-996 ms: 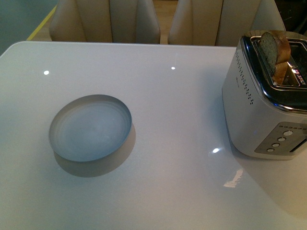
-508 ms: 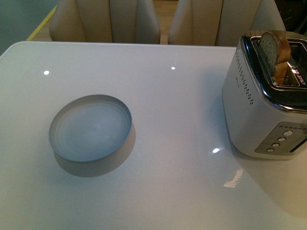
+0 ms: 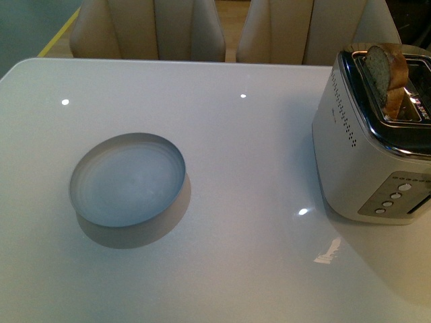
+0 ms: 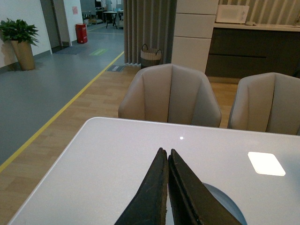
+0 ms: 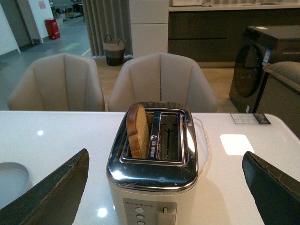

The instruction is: Left arm holds plate, right arm toasts bread

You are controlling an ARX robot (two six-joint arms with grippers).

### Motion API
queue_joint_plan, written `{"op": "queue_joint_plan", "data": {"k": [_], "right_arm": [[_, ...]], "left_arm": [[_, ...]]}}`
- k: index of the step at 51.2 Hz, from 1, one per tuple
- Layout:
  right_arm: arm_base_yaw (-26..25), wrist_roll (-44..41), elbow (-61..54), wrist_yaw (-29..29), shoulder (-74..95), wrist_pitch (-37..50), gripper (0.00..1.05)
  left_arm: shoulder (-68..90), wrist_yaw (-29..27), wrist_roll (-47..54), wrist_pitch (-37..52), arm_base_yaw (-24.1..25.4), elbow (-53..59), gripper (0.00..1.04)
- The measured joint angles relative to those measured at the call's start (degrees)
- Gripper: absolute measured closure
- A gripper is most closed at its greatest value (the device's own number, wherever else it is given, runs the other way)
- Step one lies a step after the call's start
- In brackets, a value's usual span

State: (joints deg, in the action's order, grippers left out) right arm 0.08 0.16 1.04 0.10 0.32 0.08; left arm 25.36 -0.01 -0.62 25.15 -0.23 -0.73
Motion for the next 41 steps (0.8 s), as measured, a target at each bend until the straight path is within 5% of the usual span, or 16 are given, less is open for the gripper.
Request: {"op": "queue_joint_plan", "data": {"k": [41], "right_arm": [[0.0, 0.0, 0.0, 0.0, 0.0, 0.0, 0.09]], "left_arm": [[-18.32, 0.02, 0.0, -19.32, 0.0, 0.0, 1.02]]}}
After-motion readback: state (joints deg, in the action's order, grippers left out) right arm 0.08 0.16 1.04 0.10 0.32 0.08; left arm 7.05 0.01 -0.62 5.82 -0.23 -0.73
